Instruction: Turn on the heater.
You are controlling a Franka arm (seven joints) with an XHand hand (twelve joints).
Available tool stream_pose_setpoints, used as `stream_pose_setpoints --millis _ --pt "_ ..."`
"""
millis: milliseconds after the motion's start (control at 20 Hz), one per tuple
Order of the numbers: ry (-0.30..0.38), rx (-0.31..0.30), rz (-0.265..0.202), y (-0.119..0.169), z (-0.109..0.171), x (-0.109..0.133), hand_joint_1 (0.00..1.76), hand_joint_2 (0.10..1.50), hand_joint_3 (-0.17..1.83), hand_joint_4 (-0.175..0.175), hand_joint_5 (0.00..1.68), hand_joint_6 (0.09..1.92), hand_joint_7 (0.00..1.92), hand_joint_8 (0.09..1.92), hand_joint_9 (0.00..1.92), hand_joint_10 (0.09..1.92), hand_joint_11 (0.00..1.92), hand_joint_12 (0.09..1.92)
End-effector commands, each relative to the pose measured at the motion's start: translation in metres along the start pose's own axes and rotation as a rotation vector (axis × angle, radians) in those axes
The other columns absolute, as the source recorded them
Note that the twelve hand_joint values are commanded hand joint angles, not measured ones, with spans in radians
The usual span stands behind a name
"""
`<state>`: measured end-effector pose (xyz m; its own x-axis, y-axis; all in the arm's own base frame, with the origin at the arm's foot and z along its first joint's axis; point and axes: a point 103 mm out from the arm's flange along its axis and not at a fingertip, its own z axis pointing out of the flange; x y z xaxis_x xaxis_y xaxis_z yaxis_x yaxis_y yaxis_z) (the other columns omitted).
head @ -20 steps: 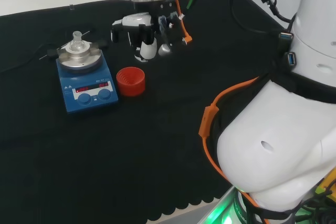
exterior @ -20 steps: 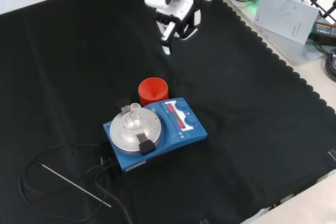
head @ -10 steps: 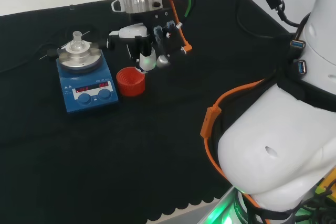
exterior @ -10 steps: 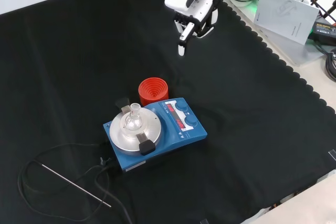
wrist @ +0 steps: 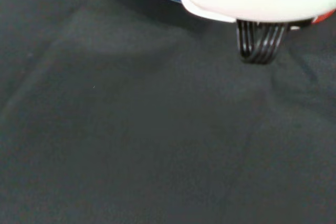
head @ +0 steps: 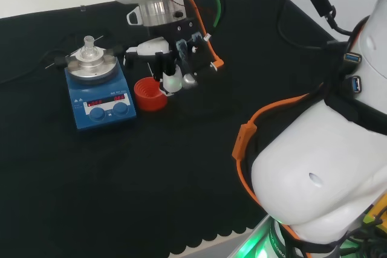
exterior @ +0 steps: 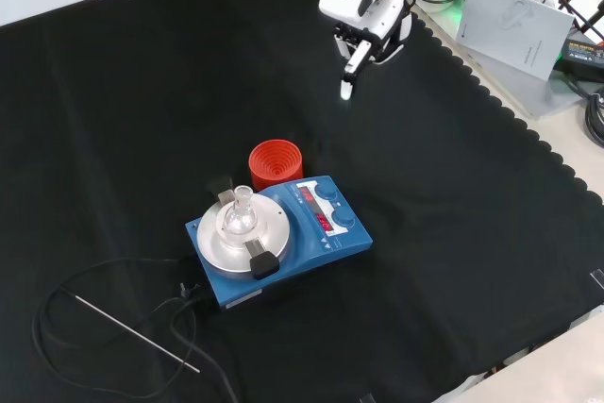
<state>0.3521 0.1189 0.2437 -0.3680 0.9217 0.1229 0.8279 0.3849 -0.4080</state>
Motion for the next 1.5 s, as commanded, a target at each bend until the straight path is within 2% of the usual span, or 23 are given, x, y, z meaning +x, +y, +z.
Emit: stream_pose_setpoints --millis 50,250,500,550,600,700,800,1150,1500 --pt "0.020 -0.003 0.010 -0.017 0.009 0.019 1.65 0.52 1.25 -0.034 0.00 0.63 1.80 1.39 1.83 1.31 1.35 1.26" --pt "0.030 -0.012 0.015 -0.026 0.015 0.032 1.64 0.52 1.25 -0.033 0.01 0.62 1.80 1.39 1.83 1.31 1.35 1.26" --pt "0.026 -0.018 0.000 -0.040 0.023 0.048 1.64 0.52 1.25 -0.033 0.01 0.62 1.79 1.40 1.82 1.32 1.36 1.26" --pt "0.089 -0.053 0.003 -0.041 0.025 0.054 1.64 0.52 1.25 -0.033 0.01 0.62 1.79 1.40 1.82 1.32 1.36 1.26" --pt "0.084 -0.049 -0.010 -0.045 0.028 0.054 1.64 0.52 1.25 -0.033 0.01 0.61 1.79 1.40 1.82 1.32 1.36 1.26" --pt "0.011 0.003 0.045 -0.051 0.030 0.055 1.64 0.53 1.25 -0.033 0.01 0.61 1.79 1.40 1.82 1.33 1.36 1.26" --pt "-0.023 0.012 0.055 -0.054 0.030 0.064 1.64 0.53 1.25 -0.033 0.01 0.61 1.79 1.40 1.81 1.33 1.36 1.26" --pt "-0.043 -0.004 0.038 -0.059 0.029 0.095 1.64 0.53 1.25 -0.034 0.01 0.60 1.79 1.41 1.81 1.34 1.37 1.27" --pt "-0.046 -0.026 0.043 -0.072 0.027 0.096 1.63 0.53 1.25 -0.036 0.02 0.60 1.79 1.41 1.81 1.34 1.38 1.28"
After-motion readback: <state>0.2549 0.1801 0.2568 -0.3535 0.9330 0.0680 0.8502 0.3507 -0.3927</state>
